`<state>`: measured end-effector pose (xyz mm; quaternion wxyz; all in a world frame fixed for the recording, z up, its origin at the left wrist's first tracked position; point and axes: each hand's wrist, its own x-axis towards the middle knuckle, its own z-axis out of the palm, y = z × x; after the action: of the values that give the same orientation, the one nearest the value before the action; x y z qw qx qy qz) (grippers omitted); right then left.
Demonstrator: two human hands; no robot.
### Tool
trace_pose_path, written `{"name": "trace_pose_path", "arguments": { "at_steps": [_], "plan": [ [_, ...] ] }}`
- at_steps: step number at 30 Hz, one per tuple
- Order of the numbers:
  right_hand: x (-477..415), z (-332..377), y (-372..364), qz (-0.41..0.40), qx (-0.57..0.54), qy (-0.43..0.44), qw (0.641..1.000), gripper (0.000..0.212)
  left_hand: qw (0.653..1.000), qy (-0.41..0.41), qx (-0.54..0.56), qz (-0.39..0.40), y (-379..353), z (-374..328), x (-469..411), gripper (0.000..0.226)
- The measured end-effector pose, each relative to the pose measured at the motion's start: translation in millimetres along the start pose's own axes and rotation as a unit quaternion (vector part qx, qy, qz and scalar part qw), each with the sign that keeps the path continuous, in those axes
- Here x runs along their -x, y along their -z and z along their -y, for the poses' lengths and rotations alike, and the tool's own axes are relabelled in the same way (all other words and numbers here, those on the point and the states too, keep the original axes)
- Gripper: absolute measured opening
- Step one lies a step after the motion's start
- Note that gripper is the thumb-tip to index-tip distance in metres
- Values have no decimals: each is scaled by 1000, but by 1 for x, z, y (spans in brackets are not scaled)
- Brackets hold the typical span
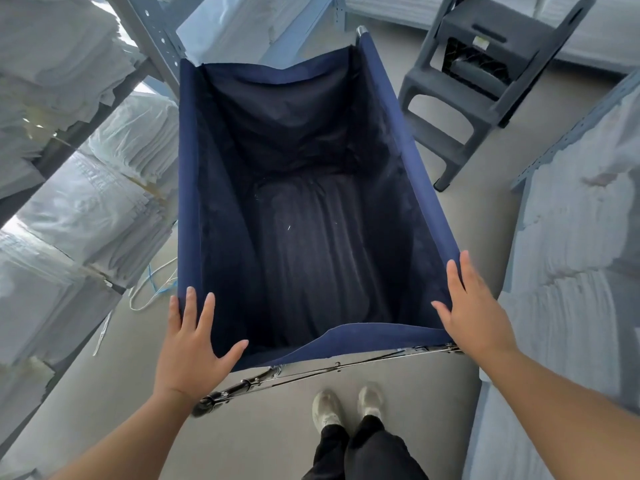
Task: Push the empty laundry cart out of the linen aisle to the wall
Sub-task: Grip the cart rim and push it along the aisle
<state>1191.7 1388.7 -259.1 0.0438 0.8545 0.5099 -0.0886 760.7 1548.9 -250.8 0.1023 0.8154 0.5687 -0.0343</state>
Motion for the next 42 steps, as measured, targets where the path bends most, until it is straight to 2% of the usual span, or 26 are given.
{"name": "trace_pose_path", "arguments": {
  "at_steps": [20,42],
  "plan": [
    [124,3,-24,6,-9,-24,1000,88,999,-34,-28,-2,-22,26,93,102],
    [273,36,-63,-39,10,-59,997,92,994,-95,-52,-33,-35,76,191,102]
  ]
}}
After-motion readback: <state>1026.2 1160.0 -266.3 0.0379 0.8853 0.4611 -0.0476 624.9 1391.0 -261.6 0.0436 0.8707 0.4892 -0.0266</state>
